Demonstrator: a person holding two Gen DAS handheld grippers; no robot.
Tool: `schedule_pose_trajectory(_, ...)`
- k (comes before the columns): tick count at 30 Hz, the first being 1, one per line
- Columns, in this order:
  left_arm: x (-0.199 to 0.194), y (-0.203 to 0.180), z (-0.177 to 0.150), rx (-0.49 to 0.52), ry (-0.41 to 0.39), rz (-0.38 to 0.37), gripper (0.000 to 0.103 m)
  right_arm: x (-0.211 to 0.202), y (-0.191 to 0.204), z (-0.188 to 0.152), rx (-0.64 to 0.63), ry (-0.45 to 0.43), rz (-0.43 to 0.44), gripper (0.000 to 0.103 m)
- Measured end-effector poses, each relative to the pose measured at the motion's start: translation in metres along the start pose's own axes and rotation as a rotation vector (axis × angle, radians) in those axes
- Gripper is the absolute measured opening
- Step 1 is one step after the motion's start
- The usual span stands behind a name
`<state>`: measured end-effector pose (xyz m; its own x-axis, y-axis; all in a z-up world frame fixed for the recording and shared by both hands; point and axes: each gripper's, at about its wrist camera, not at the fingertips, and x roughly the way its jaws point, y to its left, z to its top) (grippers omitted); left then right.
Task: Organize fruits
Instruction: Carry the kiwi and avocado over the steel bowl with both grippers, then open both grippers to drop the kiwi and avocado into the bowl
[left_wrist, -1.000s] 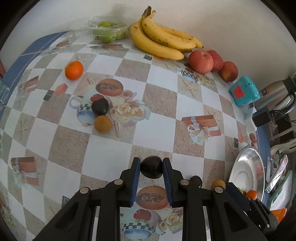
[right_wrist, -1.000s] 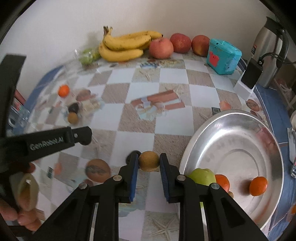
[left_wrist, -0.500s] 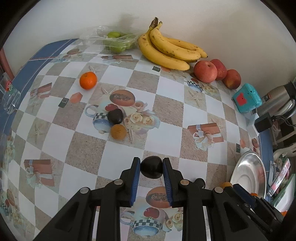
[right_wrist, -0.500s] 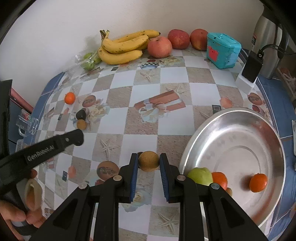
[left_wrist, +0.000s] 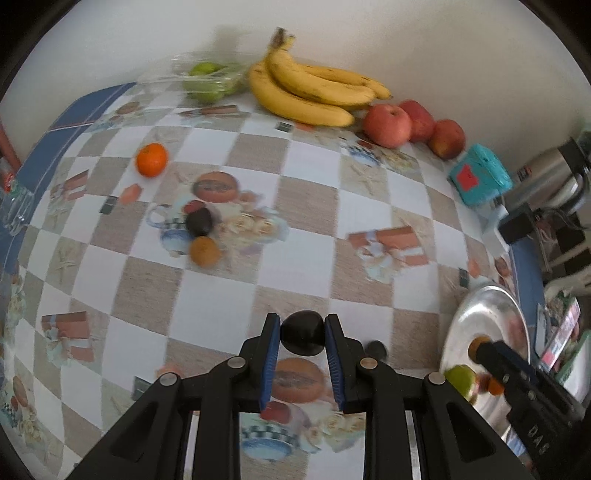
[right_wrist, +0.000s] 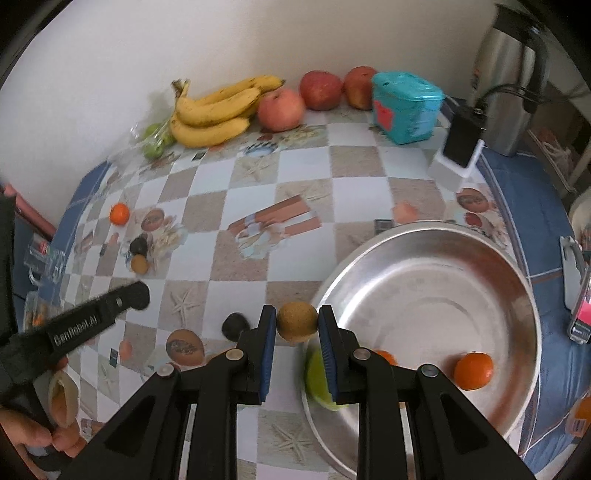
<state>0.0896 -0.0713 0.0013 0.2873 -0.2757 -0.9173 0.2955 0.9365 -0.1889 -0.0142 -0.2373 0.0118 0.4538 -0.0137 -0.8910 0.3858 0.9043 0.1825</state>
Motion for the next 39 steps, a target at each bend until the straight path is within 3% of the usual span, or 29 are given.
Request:
schedule_pose_trajectory(9,0.017,-0.071,-0.010,0.095,0.094,-0.082,0.026,-0.008,-0.053,0.001,0.094,-0.016,-0.092,0.024)
schedule_pose_trajectory(18,0.025,-0.144,-0.008,0.218,0.093,-0.084,0.027,0.002,-0.092,-0.006,0.175,0.016,-0.120,0.024)
schedule_pose_trajectory(33,0.047,-0.157,-0.017,0.218,0.138,-0.068,0.028,0.012,-0.107,-0.012,0.212,0.052,-0.151,0.025)
schedule_pose_trajectory(37,0.044,-0.158,-0.015,0.222,0.133,-0.073,0.043,0.007,-0.107,-0.010,0.208,0.036,-0.174,0.026)
schedule_pose_trajectory(39,0.041,-0.158,-0.015,0.221,0.134,-0.082,0.043,0.005,-0.107,-0.010,0.213,0.029,-0.173,0.027)
